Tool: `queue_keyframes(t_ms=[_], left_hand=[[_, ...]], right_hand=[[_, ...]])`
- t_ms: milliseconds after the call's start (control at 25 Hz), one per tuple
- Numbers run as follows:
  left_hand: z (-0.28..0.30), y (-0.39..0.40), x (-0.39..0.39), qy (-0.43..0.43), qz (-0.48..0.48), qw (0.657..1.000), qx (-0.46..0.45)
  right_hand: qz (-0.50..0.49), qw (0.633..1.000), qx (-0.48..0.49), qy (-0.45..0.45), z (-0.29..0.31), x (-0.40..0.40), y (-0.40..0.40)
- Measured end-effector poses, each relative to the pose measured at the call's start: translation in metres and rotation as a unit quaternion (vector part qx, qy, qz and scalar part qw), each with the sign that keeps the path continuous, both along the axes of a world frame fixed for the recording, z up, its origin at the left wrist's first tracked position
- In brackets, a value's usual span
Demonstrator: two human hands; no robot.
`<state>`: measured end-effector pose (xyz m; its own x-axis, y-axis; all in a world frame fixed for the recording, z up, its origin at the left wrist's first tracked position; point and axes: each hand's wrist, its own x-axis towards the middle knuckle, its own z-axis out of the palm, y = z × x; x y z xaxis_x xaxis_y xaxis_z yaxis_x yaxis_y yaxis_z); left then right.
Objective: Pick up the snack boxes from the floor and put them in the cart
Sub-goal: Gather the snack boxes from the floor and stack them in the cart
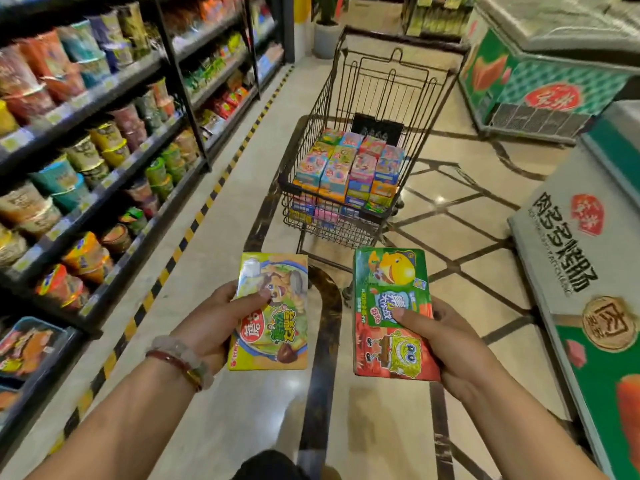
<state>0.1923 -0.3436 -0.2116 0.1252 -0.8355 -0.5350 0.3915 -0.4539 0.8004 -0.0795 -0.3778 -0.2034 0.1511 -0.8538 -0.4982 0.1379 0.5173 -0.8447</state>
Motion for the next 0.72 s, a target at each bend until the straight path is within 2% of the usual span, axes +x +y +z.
queue_keyframes(t_ms=[280,720], left_hand=[[-0.003,-0.124,0.026,0.004,-0.012,1.000,-0.006],[-0.005,-0.357,0.121,0.014,-0.111,0.993,-0.024]], right_hand=[[-0.003,1.000,0.017,0.010,-0.009,0.038,-0.117],[-0.085,0.996,0.022,-0.003,-0.010,0.135,-0.295]])
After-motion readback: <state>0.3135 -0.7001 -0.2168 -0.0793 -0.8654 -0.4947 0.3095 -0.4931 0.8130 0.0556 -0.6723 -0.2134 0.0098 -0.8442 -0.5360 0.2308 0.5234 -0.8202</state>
